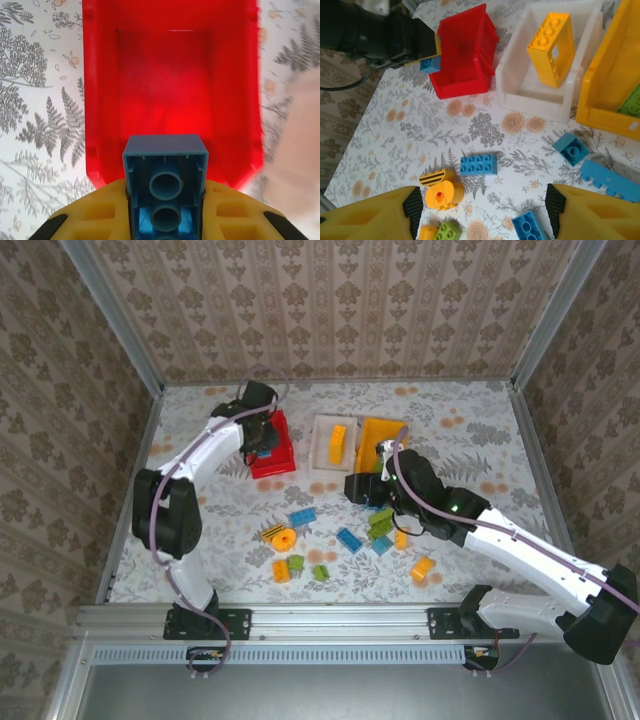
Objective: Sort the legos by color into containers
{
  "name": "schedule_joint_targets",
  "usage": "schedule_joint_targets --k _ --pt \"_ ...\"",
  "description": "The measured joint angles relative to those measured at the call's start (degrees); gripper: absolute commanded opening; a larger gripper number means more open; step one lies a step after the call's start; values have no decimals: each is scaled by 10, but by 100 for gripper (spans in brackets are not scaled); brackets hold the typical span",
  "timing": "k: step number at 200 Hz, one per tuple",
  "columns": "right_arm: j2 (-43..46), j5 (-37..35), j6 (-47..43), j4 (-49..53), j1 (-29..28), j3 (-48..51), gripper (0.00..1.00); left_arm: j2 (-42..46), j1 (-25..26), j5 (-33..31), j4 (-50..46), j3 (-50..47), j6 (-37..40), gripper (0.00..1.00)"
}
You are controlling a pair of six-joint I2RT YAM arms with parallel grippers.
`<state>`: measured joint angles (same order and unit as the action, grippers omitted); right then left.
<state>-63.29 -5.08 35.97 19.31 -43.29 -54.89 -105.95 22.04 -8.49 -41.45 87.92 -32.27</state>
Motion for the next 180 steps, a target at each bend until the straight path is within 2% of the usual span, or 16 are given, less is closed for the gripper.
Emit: schedule_joint_targets --k 38,73,104,123,147,180 --pt "-2 5 0 0 12 -2 69 -103 -23 21 -2 67 23 25" --pt "-2 9 0 0 14 -2 69 -145 -23 43 -1 89 32 30" --pt "-1 10 1 0 22 2 70 -146 -21 55 2 84 33 38" --pt "2 10 3 2 31 7 71 -137 -18 58 15 52 30 46" --pt "13 -3 13 14 40 19 71 -112 -11 60 18 4 23 55" --pt "34 -31 41 42 43 48 70 -67 -2 58 16 -10 21 65"
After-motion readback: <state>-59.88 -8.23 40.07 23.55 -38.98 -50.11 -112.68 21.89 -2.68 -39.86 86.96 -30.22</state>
